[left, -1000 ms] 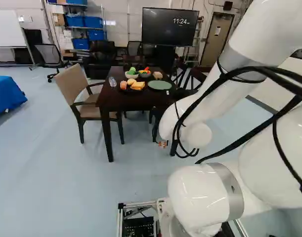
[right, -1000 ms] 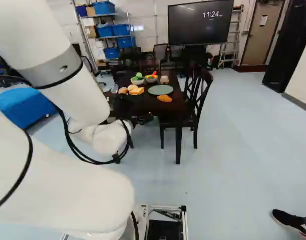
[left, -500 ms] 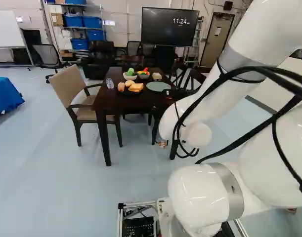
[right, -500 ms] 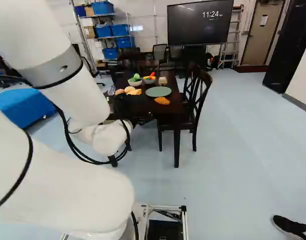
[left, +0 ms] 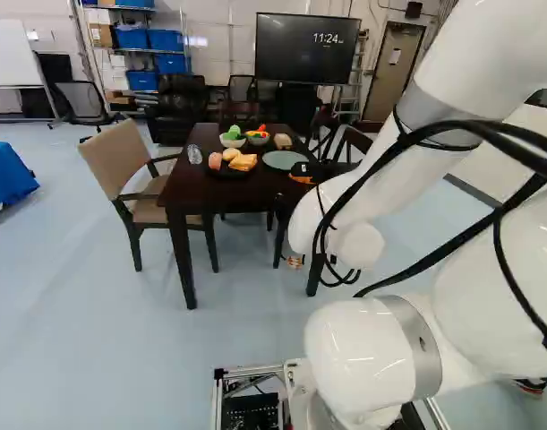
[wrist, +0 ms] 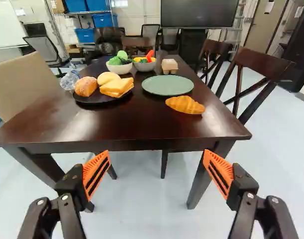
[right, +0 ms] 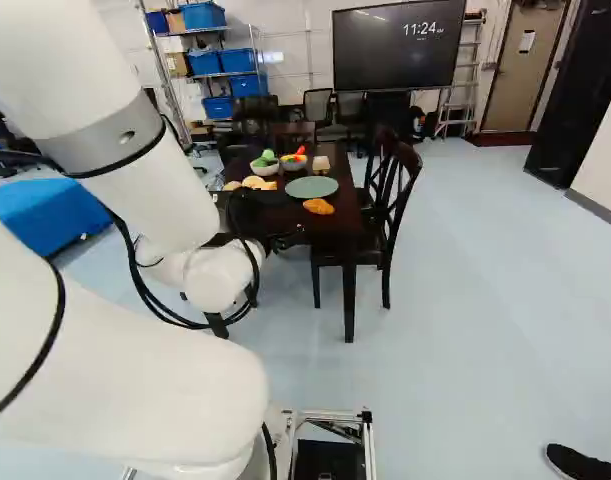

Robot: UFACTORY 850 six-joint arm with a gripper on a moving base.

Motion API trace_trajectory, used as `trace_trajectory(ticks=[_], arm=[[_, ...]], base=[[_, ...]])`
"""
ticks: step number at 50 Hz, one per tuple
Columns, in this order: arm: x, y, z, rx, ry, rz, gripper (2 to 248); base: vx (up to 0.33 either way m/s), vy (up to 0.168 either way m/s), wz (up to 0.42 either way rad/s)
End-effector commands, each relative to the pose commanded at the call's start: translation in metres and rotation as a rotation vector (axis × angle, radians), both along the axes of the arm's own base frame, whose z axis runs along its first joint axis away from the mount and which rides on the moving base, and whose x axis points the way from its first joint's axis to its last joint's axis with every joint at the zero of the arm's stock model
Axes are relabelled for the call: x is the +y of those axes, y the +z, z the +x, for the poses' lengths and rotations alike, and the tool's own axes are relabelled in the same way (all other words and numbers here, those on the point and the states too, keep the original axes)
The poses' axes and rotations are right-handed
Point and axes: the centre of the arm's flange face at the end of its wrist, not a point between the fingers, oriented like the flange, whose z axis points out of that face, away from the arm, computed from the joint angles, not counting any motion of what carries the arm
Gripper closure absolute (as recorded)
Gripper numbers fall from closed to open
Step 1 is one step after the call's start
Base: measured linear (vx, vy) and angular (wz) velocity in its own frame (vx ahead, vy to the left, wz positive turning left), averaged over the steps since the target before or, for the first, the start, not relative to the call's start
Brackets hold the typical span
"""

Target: Move the croissant to the empty plate

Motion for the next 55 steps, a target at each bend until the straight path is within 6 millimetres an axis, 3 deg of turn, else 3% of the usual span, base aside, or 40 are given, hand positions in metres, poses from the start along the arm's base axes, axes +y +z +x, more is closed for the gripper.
trace_trajectory(ticks=[55], arm=[[0.0, 0.0, 0.0, 0.0, 0.0, 0.0, 3]], base=[[0.091, -0.04, -0.001]])
